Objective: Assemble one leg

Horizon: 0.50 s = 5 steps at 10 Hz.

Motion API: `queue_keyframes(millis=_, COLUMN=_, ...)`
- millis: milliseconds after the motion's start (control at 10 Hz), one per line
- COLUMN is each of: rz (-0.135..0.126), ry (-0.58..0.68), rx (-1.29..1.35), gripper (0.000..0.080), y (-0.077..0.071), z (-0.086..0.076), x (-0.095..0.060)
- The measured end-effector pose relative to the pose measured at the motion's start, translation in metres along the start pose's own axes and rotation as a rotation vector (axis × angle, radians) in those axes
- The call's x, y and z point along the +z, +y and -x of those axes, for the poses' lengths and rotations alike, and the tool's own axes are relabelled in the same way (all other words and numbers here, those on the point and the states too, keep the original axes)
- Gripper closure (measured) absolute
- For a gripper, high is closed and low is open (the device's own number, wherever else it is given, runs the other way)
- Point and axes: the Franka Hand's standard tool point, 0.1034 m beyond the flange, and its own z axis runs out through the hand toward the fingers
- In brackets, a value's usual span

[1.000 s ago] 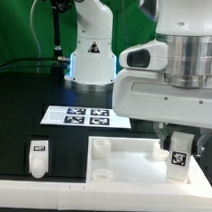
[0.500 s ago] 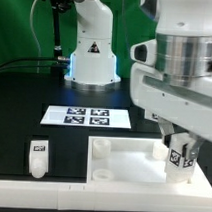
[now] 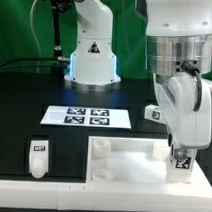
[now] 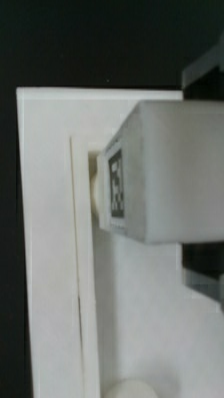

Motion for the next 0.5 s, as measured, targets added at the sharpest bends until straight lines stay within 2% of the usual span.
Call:
queue_keyframes(millis=100, rz=-0.002, ry=0.001, rx=-0.044, gripper=0.0337, y=-0.0006, z=-0.0005, x=-0.0002)
queue_keyframes(millis=200, rz=-0.009, ry=-0.002, rx=-0.245, gripper=0.0218, y=-0.0026, z=-0.0021, x=-0.0012)
queue_keyframes(millis=300, rz=0.002, ry=-0.008, rx=-0.401, gripper=0.0218, y=-0.0007, z=0.0005, x=-0.0009)
queue_keyframes(millis=400, rz=0.003, ry=-0.010, rx=-0.478, gripper=0.0163, y=0.0010, z=0.0041, x=-0.0002)
queue_keyframes(millis=500, rz=0.003, ry=-0.008, rx=-0.530, gripper=0.0163, y=0.0007, z=0.0019, x=0.0000)
